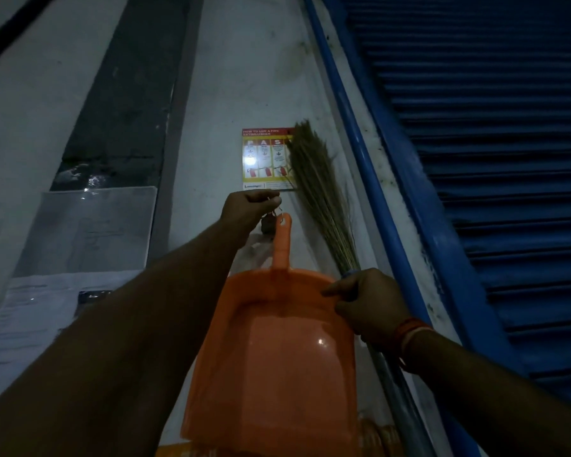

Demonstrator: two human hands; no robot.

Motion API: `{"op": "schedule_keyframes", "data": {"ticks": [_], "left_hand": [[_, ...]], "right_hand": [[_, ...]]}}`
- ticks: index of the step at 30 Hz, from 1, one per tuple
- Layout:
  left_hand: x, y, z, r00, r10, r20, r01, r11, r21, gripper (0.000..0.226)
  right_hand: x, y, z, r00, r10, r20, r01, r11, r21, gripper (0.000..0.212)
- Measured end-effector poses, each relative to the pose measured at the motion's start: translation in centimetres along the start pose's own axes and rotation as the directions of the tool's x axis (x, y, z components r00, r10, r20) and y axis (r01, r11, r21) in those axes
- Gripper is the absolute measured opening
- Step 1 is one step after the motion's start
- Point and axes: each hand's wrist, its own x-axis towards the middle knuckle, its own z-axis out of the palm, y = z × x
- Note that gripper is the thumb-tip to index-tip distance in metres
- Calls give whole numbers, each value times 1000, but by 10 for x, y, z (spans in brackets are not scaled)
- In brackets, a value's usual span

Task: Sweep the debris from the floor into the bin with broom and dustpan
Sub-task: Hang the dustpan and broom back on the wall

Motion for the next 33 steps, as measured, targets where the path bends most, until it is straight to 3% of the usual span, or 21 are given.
{"op": "schedule_keyframes", "data": {"ticks": [5, 9, 17, 23, 27, 33], "left_hand": [[0, -4, 0, 990, -134, 36, 138, 978, -155, 25], [0, 0, 2, 985, -146, 90, 159, 974, -162, 33], [12, 10, -1, 981, -163, 102, 156, 985, 74, 31], [7, 9, -8, 966, -250, 69, 221, 932, 286, 17], [-10, -4, -8, 975, -211, 63, 192, 955, 227, 21], [-34, -10, -4, 982, -162, 99, 155, 985, 82, 50]], "right_hand": [[2, 9, 1, 1000, -21, -13, 21, 999, -47, 31], [2, 12, 2, 1000, -23, -18, 22, 999, -43, 30], [2, 13, 0, 1000, -24, -19, 22, 997, -75, 31], [0, 11, 1, 999, -36, -11, 35, 998, -61, 32], [-7, 15, 7, 1000, -26, 2, 26, 999, -29, 33], [-17, 27, 12, 999, -39, 34, 40, 998, -41, 33]]}}
